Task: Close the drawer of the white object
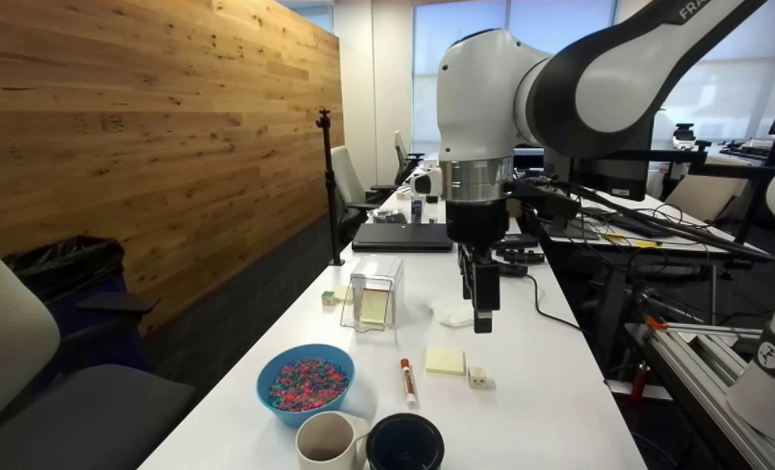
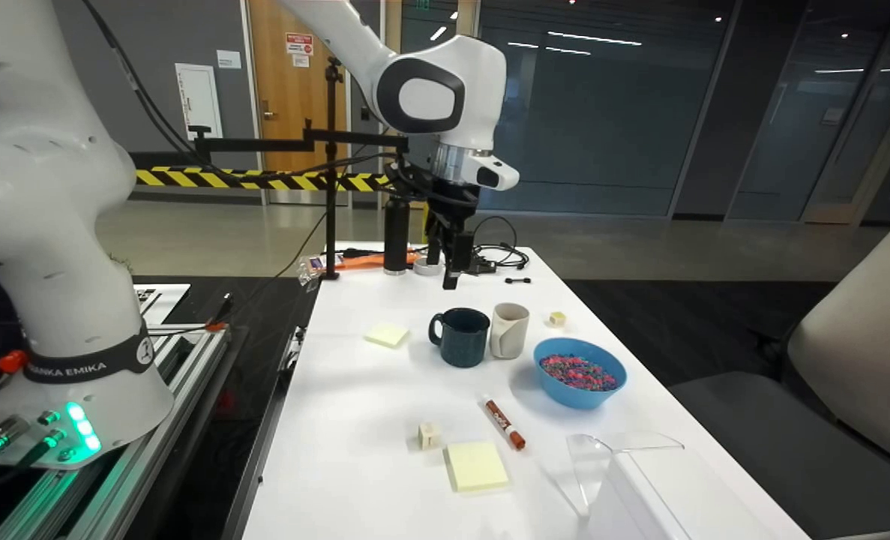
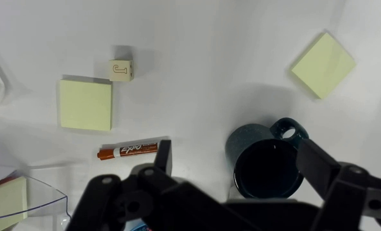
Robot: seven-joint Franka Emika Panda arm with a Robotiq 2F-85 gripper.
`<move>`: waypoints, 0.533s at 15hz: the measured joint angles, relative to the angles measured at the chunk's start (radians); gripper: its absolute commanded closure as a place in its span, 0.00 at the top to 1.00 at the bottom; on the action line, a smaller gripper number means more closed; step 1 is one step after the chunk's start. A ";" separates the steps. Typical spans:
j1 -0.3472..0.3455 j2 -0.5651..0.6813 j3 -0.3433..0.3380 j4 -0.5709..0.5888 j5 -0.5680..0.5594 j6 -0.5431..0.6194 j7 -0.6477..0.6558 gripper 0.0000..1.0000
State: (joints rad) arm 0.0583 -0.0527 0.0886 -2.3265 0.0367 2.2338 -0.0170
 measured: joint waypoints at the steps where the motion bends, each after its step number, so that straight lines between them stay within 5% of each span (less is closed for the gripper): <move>1: -0.002 0.014 -0.002 0.016 -0.003 0.001 0.000 1.00; 8: -0.011 0.125 -0.040 0.141 -0.004 0.004 0.000 1.00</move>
State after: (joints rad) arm 0.0477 0.0725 0.0490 -2.1853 0.0330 2.2380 -0.0169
